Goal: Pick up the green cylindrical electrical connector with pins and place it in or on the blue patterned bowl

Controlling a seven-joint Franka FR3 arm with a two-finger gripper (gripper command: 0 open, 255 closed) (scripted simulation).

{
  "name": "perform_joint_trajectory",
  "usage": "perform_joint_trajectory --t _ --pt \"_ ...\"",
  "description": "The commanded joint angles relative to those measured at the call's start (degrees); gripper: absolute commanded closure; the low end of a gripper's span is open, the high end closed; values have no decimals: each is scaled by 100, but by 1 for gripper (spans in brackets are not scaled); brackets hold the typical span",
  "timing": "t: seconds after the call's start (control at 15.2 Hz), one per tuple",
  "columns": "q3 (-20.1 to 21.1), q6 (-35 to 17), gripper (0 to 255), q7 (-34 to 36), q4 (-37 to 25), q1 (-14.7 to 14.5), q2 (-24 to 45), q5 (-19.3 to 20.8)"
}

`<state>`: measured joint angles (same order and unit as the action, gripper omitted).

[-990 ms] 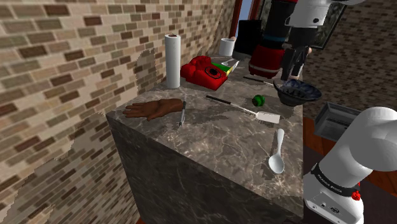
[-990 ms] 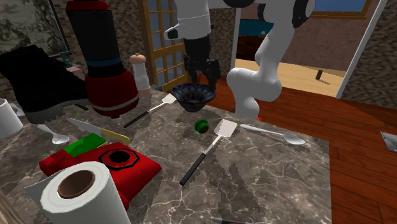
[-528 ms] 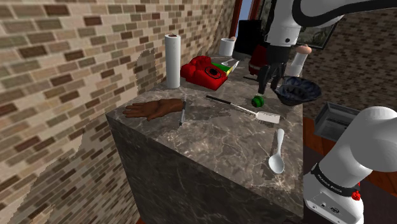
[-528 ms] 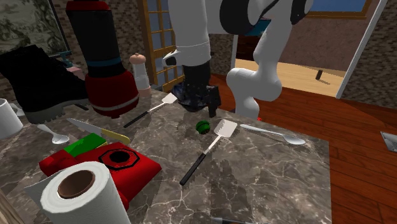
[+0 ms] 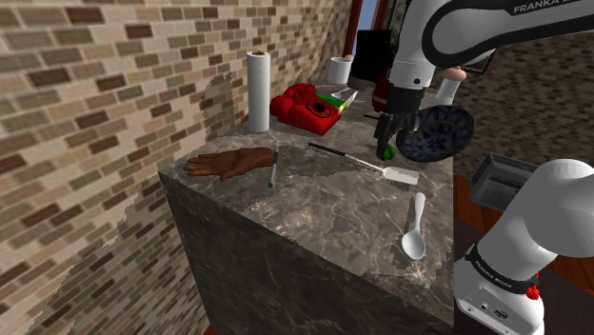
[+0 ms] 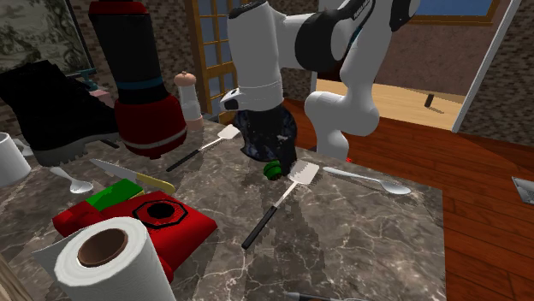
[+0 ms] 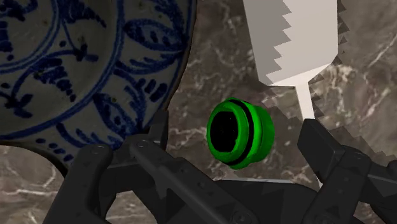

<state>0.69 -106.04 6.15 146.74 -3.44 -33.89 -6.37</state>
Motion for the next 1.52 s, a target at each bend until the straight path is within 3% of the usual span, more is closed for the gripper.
perform_joint_trajectory --t 0.0,0.46,0.53,1.12,1.45 --pt "14 -86 0 8 72 -8 13 -12" --pt "14 -86 0 8 71 -8 14 -13" --pt "14 -86 255 8 71 -8 14 -13" --pt "16 -87 255 7 72 -6 14 -14" --pt "8 326 255 44 -255 -1 -74 4"
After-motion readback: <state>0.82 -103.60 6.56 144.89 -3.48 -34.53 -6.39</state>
